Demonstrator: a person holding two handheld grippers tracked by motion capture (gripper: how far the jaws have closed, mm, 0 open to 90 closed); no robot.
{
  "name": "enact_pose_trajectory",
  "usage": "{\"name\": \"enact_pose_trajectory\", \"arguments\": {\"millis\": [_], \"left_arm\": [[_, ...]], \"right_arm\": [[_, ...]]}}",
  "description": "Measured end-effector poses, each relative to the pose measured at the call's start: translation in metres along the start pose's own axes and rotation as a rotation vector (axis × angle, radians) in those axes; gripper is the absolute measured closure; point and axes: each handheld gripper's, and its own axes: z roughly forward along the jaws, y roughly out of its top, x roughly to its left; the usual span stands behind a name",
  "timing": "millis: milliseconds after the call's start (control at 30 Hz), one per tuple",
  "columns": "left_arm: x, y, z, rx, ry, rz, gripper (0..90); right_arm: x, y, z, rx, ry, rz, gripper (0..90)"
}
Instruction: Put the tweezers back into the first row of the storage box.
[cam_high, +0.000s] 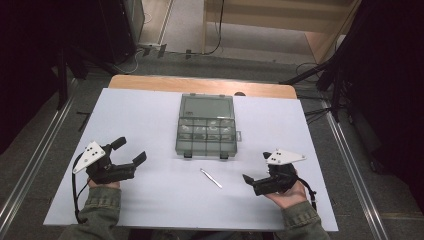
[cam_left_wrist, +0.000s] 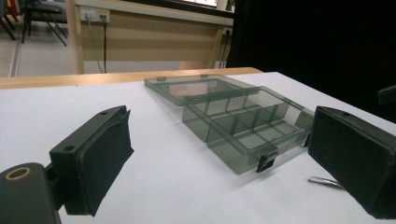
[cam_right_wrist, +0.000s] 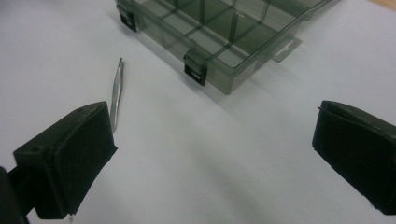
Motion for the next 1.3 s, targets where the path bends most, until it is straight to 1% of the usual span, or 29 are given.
{"name": "enact_pose_trajectory", "arguments": {"millis": [67, 100, 133, 200, 267, 300, 367, 533, 567, 633, 667, 700, 733, 767, 800, 867, 900, 933, 967, 1000, 1033, 1067, 1100, 1167, 1233, 1267, 1300], "left_arm": [[0.0, 0.0, 0.0, -0.002, 0.002, -0.001, 5.7], [0.0, 0.0, -0.001, -0.005, 0.005, -0.005, 5.7], [0.0, 0.001, -0.002, -0.009, 0.0, -0.005, 5.7], [0.0, 0.001, -0.001, -0.008, 0.001, -0.006, 5.7], [0.0, 0.001, -0.001, -0.009, 0.0, -0.006, 5.7], [0.0, 0.001, -0.001, -0.01, 0.0, -0.006, 5.7], [0.0, 0.001, -0.002, -0.01, -0.003, -0.005, 5.7], [0.0, 0.001, -0.003, -0.014, 0.002, -0.003, 5.8], [0.0, 0.001, -0.003, -0.014, 0.002, -0.003, 5.7], [0.0, 0.001, -0.003, -0.014, 0.001, -0.002, 5.7], [-0.001, 0.001, -0.003, -0.013, -0.002, 0.0, 5.7], [-0.001, 0.001, -0.003, -0.013, -0.002, 0.0, 5.7], [-0.002, 0.001, -0.003, -0.014, -0.003, 0.003, 5.7], [-0.002, 0.001, -0.003, -0.014, -0.003, 0.003, 5.7], [-0.002, 0.001, -0.003, -0.014, -0.005, 0.003, 5.7], [-0.001, 0.001, -0.003, -0.016, -0.003, -0.002, 5.7], [-0.001, 0.001, -0.003, -0.016, -0.003, -0.002, 5.7], [-0.001, 0.001, -0.003, -0.017, -0.002, -0.003, 5.7], [-0.001, 0.002, -0.003, -0.016, -0.002, -0.003, 5.7], [-0.001, 0.002, -0.003, -0.015, -0.002, -0.002, 5.7], [-0.001, 0.002, -0.003, -0.015, -0.002, -0.002, 5.7], [-0.001, 0.002, -0.004, -0.016, -0.003, -0.002, 5.7], [-0.001, 0.002, -0.004, -0.016, -0.003, -0.001, 5.7], [-0.001, 0.002, -0.004, -0.018, -0.003, -0.001, 5.7], [-0.001, 0.002, -0.003, -0.016, -0.002, 0.003, 5.8], [-0.001, 0.002, -0.003, -0.015, -0.001, 0.006, 5.8], [-0.001, 0.002, -0.003, -0.015, 0.001, 0.007, 5.7]], "right_arm": [[0.004, 0.002, 0.004, 0.025, 0.006, -0.009, 0.0], [0.004, 0.002, 0.004, 0.025, 0.006, -0.009, 0.0], [0.012, 0.005, 0.008, 0.062, 0.004, -0.037, 0.0], [0.019, 0.007, 0.012, 0.079, -0.003, -0.063, 0.0], [0.024, 0.01, 0.016, 0.098, 0.006, -0.073, 0.0], [0.026, 0.011, 0.019, 0.106, 0.009, -0.085, 0.0], [0.028, 0.013, 0.024, 0.132, 0.008, -0.094, 0.0], [0.033, 0.017, 0.033, 0.165, 0.022, -0.098, 0.0], [0.034, 0.018, 0.035, 0.168, 0.025, -0.11, 0.0], [0.035, 0.02, 0.037, 0.174, 0.03, -0.116, 0.0], [0.039, 0.022, 0.041, 0.193, 0.046, -0.118, 0.0], [0.039, 0.022, 0.041, 0.193, 0.046, -0.118, 0.0], [0.041, 0.024, 0.046, 0.211, 0.05, -0.131, 0.0], [0.041, 0.024, 0.046, 0.211, 0.05, -0.131, 0.0], [0.043, 0.026, 0.051, 0.224, 0.058, -0.142, 0.0], [0.045, 0.03, 0.056, 0.246, 0.076, -0.134, 0.0], [0.045, 0.03, 0.056, 0.246, 0.076, -0.134, 0.0], [0.048, 0.033, 0.062, 0.26, 0.078, -0.141, 0.0], [0.048, 0.033, 0.062, 0.26, 0.078, -0.141, 0.0], [0.052, 0.036, 0.067, 0.276, 0.076, -0.16, 0.0], [0.052, 0.036, 0.067, 0.276, 0.076, -0.16, 0.0], [0.055, 0.038, 0.071, 0.295, 0.065, -0.174, 0.0], [0.055, 0.038, 0.071, 0.295, 0.065, -0.174, 0.0], [0.059, 0.043, 0.077, 0.324, 0.06, -0.167, 0.0], [0.06, 0.047, 0.081, 0.339, 0.075, -0.16, 0.0], [0.06, 0.047, 0.081, 0.339, 0.075, -0.16, 0.0], [0.061, 0.05, 0.085, 0.351, 0.079, -0.162, 3.4]]}}
